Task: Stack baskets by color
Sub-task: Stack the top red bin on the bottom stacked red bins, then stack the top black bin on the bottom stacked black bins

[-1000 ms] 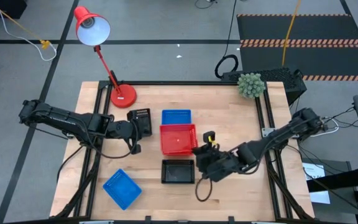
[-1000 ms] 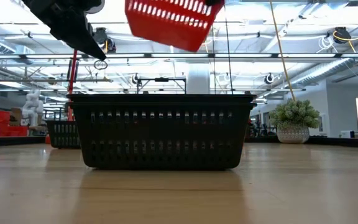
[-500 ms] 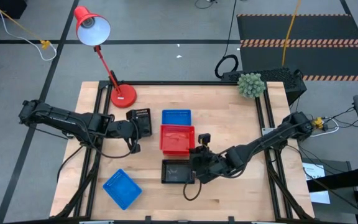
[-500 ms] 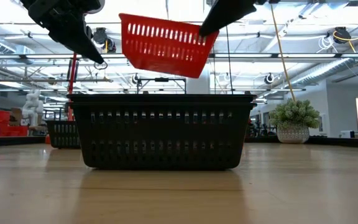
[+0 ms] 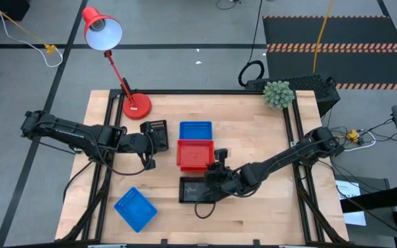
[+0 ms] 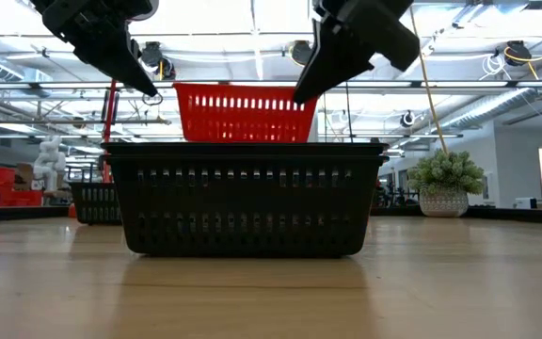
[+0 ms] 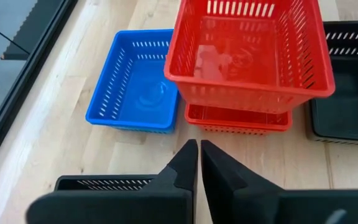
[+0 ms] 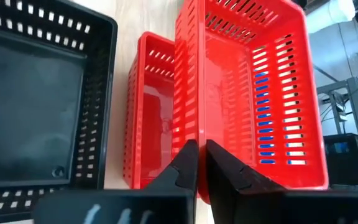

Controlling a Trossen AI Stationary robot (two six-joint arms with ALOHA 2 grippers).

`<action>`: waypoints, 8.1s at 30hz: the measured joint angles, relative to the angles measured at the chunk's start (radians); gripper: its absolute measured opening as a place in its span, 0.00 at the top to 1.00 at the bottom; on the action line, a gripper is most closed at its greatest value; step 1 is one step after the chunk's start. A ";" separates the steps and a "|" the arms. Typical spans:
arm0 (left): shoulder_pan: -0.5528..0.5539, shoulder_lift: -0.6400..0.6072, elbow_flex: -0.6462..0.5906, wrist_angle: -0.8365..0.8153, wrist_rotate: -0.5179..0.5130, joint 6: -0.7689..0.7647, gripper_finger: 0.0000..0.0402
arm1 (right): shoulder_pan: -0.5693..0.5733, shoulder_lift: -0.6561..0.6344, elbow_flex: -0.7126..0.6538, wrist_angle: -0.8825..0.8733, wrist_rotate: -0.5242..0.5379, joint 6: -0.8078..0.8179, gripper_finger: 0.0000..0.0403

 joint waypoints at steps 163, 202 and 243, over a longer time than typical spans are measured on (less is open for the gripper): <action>-0.293 0.000 -0.002 -0.161 -0.173 0.253 0.98 | 0.071 -0.252 -0.087 0.091 -0.126 -0.146 0.72; -0.355 0.172 0.008 0.245 0.060 0.919 0.93 | 0.032 -0.169 -0.087 0.379 -0.256 -0.224 0.48; -0.391 0.170 0.007 0.520 -0.237 0.752 0.58 | 0.032 -0.170 -0.087 0.263 -0.366 -0.244 0.99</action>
